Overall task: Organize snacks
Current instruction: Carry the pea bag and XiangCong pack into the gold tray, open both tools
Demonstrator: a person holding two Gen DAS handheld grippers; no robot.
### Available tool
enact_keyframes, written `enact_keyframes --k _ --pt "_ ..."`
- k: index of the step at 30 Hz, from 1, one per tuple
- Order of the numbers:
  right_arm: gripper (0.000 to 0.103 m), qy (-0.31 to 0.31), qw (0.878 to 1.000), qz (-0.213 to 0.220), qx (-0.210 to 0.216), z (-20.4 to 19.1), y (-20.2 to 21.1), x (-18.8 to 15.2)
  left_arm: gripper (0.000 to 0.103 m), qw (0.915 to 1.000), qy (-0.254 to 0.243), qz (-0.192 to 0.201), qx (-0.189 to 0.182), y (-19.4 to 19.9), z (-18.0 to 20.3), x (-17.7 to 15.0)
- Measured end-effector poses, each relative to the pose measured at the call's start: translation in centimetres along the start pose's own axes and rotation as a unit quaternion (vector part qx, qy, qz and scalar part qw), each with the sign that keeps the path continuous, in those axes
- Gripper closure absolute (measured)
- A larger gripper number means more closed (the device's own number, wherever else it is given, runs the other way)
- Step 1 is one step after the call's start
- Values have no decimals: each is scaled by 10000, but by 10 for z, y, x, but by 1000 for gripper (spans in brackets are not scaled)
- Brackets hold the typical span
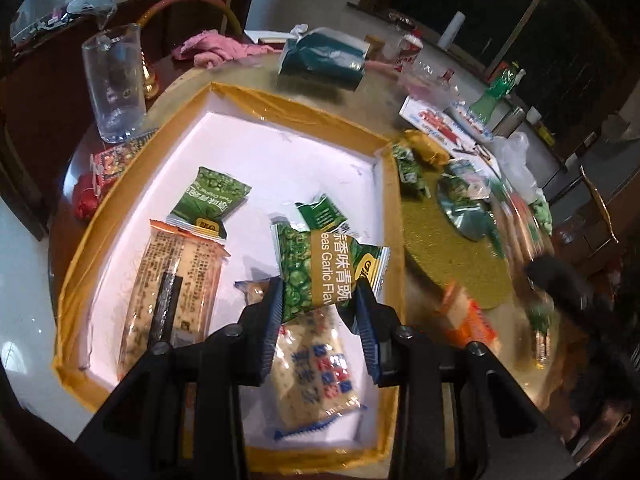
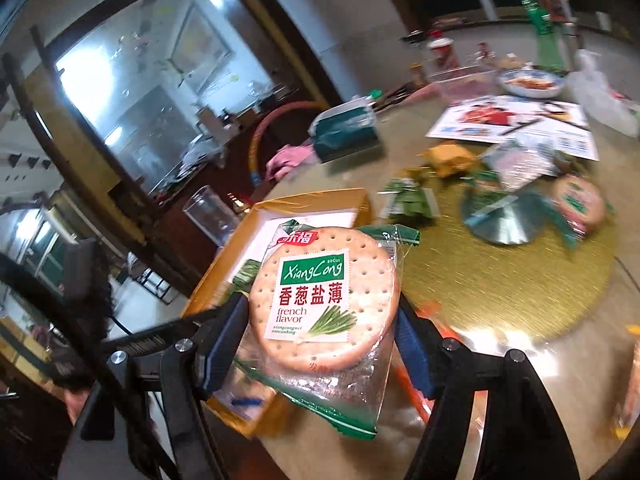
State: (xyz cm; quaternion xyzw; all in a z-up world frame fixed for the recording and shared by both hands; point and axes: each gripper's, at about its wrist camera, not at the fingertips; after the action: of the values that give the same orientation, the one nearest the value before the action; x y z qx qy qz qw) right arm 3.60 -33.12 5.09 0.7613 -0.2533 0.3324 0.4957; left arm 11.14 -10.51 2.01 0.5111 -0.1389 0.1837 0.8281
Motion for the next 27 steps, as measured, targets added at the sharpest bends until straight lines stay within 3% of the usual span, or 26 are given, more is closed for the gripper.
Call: enact_keyframes --k 7,11,16,23,27 --pt "32 81 9985 -514 173 -5 -74 39 66 9995 98 -42 285 -16 -15 16" --pt "32 87 9970 -746 196 -6 -112 58 66 9984 210 -294 428 -29 -24 29" --pt "32 304 9938 -1061 -145 -5 -162 69 65 9979 101 -410 485 -39 -25 34" --pt "32 394 9882 -1363 -568 1 -191 68 62 9979 73 -375 514 -44 -27 38" --pt "30 360 9874 -1404 -637 0 -193 71 53 9977 187 -470 457 -48 -31 40"
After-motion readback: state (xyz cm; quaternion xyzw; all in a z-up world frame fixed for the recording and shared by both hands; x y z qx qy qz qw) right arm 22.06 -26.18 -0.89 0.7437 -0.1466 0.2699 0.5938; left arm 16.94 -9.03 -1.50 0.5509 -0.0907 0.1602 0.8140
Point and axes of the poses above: each gripper's, at about its wrist camera, not at the fingertips, and y roughly against the way its jaws point, z to its right, x to its top, and after that the axes turned 15 degrees about y, right-handed
